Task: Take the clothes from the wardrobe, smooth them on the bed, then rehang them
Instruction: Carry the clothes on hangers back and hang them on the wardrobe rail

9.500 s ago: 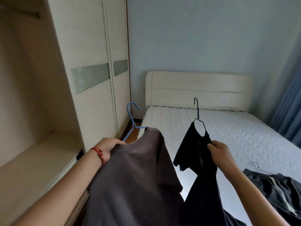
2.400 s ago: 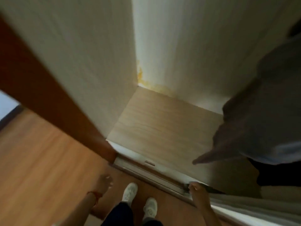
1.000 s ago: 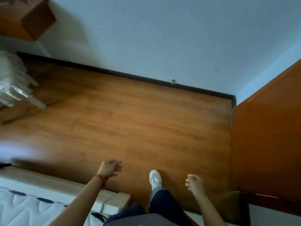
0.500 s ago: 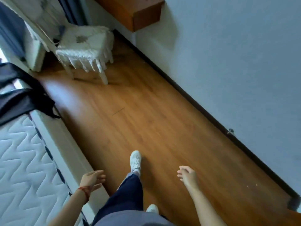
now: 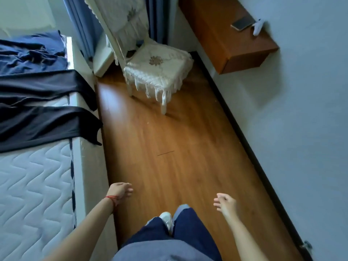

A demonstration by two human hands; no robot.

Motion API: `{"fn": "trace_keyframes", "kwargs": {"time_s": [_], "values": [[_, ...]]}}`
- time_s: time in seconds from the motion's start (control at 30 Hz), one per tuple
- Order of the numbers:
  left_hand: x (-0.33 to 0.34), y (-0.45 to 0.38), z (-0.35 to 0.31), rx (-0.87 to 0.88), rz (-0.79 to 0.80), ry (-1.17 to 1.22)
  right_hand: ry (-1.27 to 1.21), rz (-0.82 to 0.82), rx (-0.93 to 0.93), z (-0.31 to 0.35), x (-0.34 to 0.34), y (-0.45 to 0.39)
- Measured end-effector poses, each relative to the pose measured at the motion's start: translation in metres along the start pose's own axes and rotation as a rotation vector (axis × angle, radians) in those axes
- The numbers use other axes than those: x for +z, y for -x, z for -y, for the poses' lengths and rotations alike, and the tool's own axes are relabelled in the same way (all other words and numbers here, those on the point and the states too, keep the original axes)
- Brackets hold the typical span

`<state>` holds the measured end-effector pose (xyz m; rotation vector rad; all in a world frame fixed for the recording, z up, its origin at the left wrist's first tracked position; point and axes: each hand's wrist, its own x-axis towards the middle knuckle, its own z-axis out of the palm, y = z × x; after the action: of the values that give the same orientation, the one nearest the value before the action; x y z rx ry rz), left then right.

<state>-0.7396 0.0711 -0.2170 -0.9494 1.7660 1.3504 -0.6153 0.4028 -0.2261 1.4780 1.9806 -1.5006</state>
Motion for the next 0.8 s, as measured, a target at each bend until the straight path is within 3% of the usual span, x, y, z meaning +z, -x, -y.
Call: {"fn": "trace_keyframes", "kwargs": {"time_s": [0.23, 0.43, 0.8], "values": [[0.012, -0.059, -0.105, 0.011, -0.036, 0.123, 0.117, 0.096, -0.014, 0.108, 0.038, -0.098], [-0.004, -0.098, -0.135, -0.169, -0.190, 0.218, 0.296, 0.236, -0.054, 0.225, 0.086, -0.173], [-0.070, -0.154, -0.229, -0.199, -0.341, 0.545, 0.553, 0.493, -0.319, 0.468, 0.276, -0.242]]}}
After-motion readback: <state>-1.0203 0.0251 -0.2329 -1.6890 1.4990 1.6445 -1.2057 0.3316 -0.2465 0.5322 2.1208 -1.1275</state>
